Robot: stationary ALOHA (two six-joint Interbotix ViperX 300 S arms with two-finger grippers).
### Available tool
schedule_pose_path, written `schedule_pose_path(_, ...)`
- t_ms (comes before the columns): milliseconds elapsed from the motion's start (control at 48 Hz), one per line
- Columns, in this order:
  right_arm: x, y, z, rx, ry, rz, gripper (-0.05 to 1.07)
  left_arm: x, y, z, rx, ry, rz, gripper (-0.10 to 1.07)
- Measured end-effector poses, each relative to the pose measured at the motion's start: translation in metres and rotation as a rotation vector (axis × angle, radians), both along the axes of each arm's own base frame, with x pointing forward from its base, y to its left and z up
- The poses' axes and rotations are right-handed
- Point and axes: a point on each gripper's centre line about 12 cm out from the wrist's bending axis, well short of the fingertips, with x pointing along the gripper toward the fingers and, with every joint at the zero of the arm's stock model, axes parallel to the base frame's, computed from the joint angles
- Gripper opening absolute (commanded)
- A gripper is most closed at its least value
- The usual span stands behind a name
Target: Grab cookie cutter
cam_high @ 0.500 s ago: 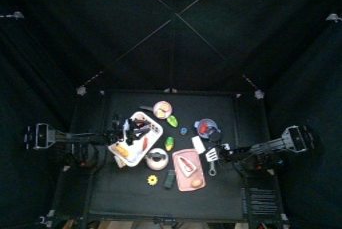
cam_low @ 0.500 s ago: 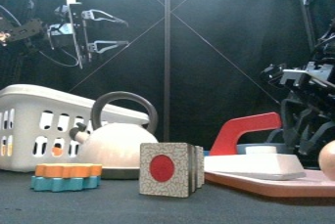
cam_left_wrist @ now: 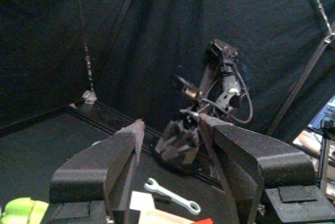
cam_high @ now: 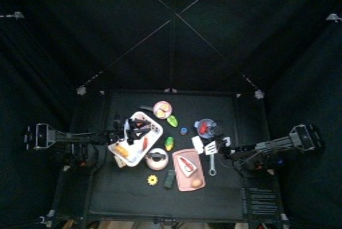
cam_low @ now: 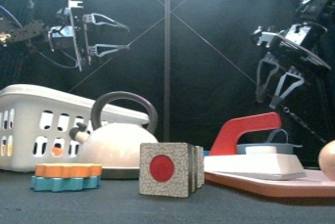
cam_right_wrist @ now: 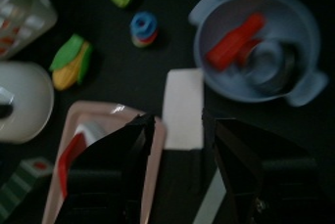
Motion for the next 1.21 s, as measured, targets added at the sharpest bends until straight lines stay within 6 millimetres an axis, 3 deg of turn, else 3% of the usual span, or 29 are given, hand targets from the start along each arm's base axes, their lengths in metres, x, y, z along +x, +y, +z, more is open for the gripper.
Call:
schedule_pose_path(271, -0.017, -0.006, -0.026, 0.001, 0.045, 0.019, 0.81, -0.005, -0.002, -0.004, 0.008, 0.031, -0.012, 0.86)
schedule_pose_path(521, -0.042, -0.017, -0.043, 0.022, 0.013, 0.030, 0.81, -0.014, -0.016, 0.012, 0.098, 0.055, -0.084, 0.86)
schedule_pose_path(771, -0.059, -0.026, -0.038, 0.007, -0.081, 0.035, 0.81, -0.011, -0.040, 0.001, 0.216, 0.197, -0.210, 0.86)
schedule_pose_path(917, -0.062, -0.029, -0.044, 0.007, -0.090, 0.041, 0.81, -0.009, -0.050, -0.004, 0.228, 0.238, -0.255, 0.86)
schedule_pose_path(1208, -0.050, -0.042, -0.059, 0.062, -0.123, 0.079, 0.81, -0.009, -0.051, -0.005, 0.227, 0.244, -0.258, 0.86)
